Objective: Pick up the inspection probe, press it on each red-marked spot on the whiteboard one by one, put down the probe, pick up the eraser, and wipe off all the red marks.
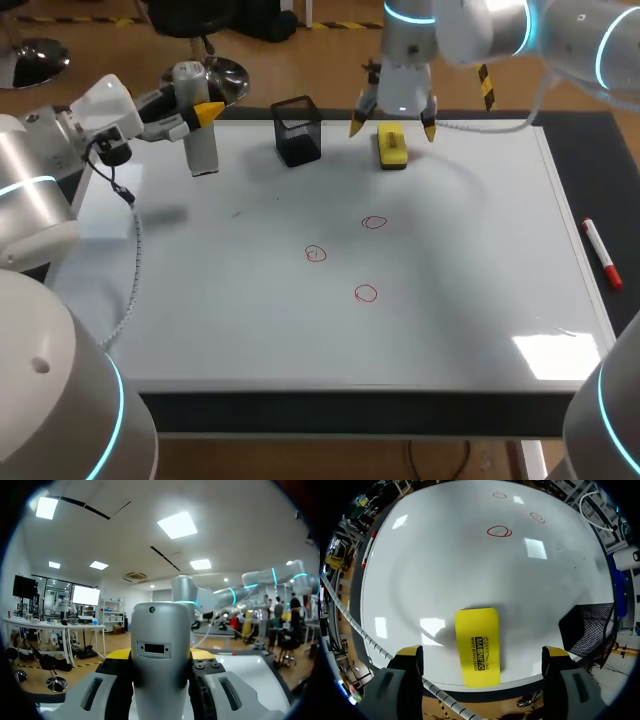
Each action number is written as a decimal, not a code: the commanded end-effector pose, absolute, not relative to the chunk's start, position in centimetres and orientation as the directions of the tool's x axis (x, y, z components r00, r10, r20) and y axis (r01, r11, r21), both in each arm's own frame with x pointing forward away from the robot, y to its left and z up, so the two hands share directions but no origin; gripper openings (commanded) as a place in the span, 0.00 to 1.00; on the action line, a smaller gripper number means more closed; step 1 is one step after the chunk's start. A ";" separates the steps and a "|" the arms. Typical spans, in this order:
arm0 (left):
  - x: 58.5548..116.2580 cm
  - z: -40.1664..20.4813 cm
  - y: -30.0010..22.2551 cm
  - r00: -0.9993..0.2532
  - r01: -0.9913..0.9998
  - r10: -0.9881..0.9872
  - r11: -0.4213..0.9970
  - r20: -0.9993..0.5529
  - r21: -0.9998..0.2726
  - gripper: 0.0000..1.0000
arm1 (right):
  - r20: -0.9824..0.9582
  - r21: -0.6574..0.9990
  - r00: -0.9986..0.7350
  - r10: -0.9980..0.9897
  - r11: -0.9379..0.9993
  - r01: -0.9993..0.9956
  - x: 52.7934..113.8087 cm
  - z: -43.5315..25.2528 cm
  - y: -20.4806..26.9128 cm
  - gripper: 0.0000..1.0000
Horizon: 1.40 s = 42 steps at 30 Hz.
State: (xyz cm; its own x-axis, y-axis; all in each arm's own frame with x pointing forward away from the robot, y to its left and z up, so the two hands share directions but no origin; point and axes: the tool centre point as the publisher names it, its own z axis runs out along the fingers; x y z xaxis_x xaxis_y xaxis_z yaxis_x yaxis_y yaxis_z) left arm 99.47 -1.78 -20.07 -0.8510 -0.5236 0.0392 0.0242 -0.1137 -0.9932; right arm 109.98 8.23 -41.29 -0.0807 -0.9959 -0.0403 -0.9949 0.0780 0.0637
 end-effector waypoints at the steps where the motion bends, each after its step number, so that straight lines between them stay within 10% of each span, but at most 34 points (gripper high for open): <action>1: 99.5 -20.1 -1.8 -0.850 0.027 -0.525 -0.115 0.038 -0.993 0.00 | -0.031 0.077 -0.062 -0.998 0.060 -0.995 110.4 -41.7 8.6 1.00; 18: 99.5 -20.1 -1.8 -0.850 0.027 -0.525 -0.115 0.038 -0.993 0.00 | -0.001 0.081 0.017 -1.000 -0.017 -0.997 110.9 -42.9 8.3 1.00; 22: 99.5 -20.1 -1.8 -0.850 0.027 -0.525 -0.115 0.038 -0.993 0.00 | 0.005 0.080 0.030 -1.000 -0.029 -0.996 111.1 -42.8 8.2 0.49; 27: 99.5 -20.1 -1.8 -0.850 0.027 -0.525 -0.115 0.038 -0.993 0.00 | 0.008 0.084 0.041 -0.999 -0.040 -0.996 111.1 -42.9 8.2 0.34; 31: 99.5 -20.1 -1.8 -0.850 0.027 -0.525 -0.115 0.038 -0.993 0.00 | 0.011 0.089 0.045 -0.999 -0.044 -0.995 111.0 -42.9 8.2 0.03; 42: 99.5 -20.1 -1.8 -0.850 0.027 -0.525 -0.115 0.038 -0.993 0.00 | 0.017 0.102 0.010 -1.000 -0.008 -0.995 111.1 -42.1 7.6 0.00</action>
